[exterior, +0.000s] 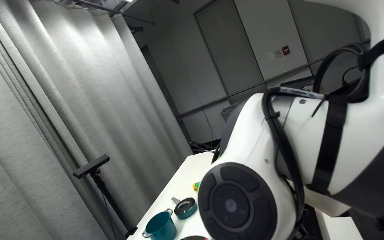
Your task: Get the orange object from the brown box and put it on the black tray
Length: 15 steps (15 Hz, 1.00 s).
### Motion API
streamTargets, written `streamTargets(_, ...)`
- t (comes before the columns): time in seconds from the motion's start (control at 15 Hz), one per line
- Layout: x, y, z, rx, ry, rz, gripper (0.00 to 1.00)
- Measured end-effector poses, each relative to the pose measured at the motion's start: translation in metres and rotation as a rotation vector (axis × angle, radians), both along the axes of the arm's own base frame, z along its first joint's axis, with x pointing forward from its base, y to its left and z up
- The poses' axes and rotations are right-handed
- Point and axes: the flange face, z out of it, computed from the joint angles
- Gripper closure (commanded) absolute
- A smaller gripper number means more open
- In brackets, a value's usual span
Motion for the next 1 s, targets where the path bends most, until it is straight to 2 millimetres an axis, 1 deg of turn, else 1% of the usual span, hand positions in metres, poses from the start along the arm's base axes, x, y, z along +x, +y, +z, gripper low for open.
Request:
streamTargets(0.13, 0.0001, 0.0001, 0.001, -0.005, 0.001, -0.005, 0.01)
streamTargets(0.2, 0.0002, 0.0002, 0.0017, -0.007, 0.002, -0.008, 0.0)
streamTargets(1.0, 0.0001, 0.0018, 0.0028, -0.002, 0.004, -0.018, 0.0)
